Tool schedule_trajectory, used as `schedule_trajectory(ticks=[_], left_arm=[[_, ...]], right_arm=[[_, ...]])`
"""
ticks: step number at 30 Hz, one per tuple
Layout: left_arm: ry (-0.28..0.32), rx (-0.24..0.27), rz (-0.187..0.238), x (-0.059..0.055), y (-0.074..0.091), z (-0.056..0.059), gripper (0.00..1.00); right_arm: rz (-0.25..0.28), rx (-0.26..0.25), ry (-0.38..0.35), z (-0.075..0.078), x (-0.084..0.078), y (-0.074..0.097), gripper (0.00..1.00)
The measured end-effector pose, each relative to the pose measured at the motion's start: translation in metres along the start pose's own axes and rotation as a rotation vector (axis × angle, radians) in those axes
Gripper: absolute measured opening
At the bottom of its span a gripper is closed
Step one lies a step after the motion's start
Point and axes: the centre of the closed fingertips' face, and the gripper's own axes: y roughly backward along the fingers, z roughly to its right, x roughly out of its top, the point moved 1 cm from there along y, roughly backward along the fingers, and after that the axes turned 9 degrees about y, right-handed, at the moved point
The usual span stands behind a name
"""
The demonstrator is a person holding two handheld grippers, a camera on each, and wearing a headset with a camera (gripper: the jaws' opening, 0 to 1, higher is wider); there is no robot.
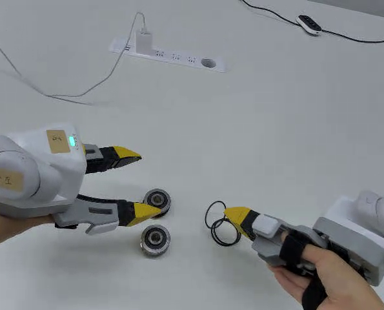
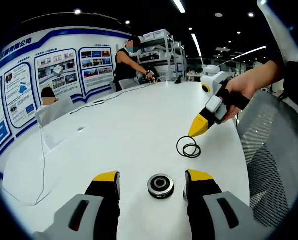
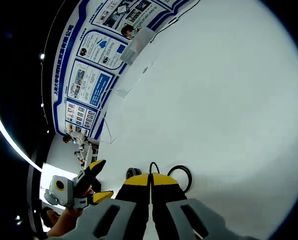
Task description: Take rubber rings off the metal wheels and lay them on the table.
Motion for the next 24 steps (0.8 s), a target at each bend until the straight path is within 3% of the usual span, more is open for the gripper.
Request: schedule_trajectory(ticks=[6,10,15,22,24], left_arm=[[0.002,-0.004,-0.010,-0.002,0.002,0.002,0.55],[0.027,-0.001,0.010,0.004,0.001,0.003,0.55],[0.023,0.003,0.003,0.004,0.001,0.003,0.54],[0.019,0.005,-0.009,0.002,0.003,0.005,0.54],[0.019,0.005,-0.013,0.000,0.003,0.005,0.54]], right_arm=[[0.002,-0.054,-0.024,0.019,-0.007,0.006,0.01],[0.003,-0.094,-0.020,0.028,-0.010,0.006,0.02],[0.008,-0.151,0.056,0.036,-0.009,0.006,0.02],[0.015,-0.147,0.064,0.033,-0.007,0.006,0.08],[-0.003,-0.177,0.131,0.037,-0.007,0.009,0.08]])
